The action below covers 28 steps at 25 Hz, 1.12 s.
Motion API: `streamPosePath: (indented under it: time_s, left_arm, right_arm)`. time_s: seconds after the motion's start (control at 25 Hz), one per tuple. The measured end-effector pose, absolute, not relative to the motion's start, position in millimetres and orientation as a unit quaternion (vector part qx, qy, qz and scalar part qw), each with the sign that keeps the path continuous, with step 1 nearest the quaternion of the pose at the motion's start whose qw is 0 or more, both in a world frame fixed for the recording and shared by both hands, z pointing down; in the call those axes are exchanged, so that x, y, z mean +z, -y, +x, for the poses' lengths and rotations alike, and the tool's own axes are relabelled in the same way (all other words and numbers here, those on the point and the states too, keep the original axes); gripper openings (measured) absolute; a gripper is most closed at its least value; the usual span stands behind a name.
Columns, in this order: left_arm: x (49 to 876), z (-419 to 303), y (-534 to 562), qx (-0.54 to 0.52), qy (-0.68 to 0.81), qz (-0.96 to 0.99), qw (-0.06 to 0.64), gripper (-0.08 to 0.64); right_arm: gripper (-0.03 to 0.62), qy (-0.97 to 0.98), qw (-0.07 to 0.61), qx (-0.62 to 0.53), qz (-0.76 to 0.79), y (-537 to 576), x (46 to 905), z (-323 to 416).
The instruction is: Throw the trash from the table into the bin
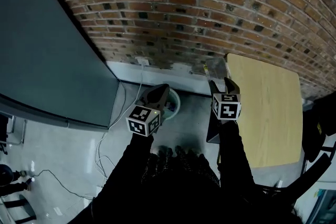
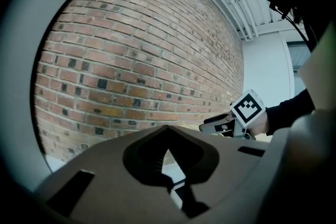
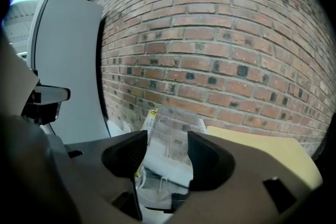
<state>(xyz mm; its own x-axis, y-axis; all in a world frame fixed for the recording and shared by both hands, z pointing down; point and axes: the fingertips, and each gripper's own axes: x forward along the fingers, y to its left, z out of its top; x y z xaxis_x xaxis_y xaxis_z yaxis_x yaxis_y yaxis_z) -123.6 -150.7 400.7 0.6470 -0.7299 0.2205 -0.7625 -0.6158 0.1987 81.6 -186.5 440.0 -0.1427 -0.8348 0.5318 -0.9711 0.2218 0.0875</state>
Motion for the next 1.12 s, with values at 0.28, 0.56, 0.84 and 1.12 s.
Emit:
streamPosePath:
  time_s: [0.28,0.56,0.84,1.12]
  left_arm:
    - [399,-183,155,0.054,0.435,0.889,0.135,0.005]
    - [401,-219,152,0.057,0.437,0.888,0.132,0.005]
    - [415,-234,148,0.066,0.435,0.888,0.137,0.005]
    - [440,-233,148,0.074,0.431,0.886,0.157,0.005]
  right_arm:
    - [0.255,0.763,0.245,0.13,0.584,197,437,6]
    - [0.255,0.775,0.241,0.128,0.57,198,438,-47]
    - [0.255,0.784,0.239,0.142,0.555,195,452,-81]
    - [0.255,0.794,0.245,0.156,0.534,193,477,-100]
